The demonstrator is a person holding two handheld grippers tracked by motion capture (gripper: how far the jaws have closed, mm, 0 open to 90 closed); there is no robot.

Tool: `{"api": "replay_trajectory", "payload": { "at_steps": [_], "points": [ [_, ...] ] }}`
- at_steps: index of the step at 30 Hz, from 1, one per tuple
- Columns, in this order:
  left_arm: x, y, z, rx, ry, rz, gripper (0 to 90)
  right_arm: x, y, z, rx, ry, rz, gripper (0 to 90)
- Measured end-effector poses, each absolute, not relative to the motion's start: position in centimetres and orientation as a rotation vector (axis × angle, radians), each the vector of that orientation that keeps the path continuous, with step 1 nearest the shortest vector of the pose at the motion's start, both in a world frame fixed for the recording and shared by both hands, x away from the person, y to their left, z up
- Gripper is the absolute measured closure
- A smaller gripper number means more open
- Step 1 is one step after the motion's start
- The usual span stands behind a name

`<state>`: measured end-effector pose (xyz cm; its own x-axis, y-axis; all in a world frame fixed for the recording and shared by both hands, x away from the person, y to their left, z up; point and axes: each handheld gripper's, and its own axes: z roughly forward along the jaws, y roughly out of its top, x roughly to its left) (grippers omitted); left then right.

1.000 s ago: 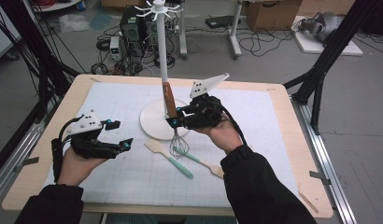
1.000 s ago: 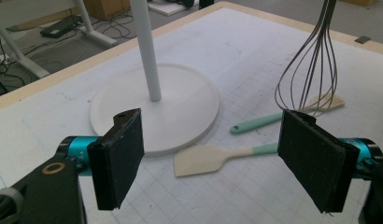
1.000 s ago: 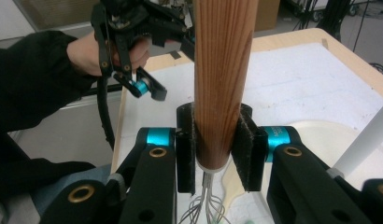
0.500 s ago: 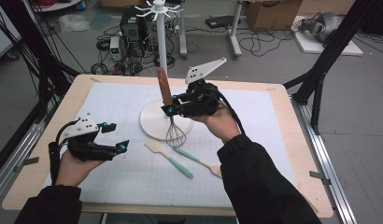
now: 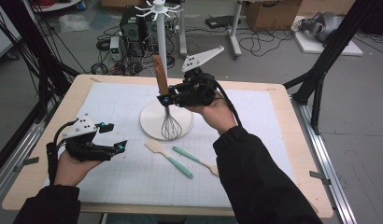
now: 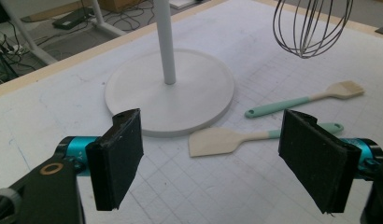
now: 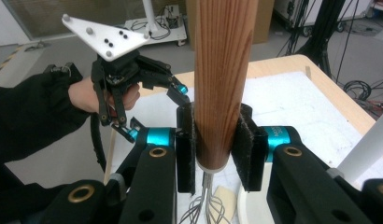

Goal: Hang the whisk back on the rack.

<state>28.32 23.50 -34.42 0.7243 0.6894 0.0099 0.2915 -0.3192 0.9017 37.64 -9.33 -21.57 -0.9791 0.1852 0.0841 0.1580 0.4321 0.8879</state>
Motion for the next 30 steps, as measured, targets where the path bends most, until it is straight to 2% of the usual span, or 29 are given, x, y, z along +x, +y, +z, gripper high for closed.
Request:
{"api": "replay_trajectory", "payload": {
  "at_steps": [30],
  "points": [
    [28.3,24.0,-34.4,1.925,0.759,0.51,22.2,41.1,-7.2,-17.3,0.316,2.589,1.635,72.6]
  ]
}}
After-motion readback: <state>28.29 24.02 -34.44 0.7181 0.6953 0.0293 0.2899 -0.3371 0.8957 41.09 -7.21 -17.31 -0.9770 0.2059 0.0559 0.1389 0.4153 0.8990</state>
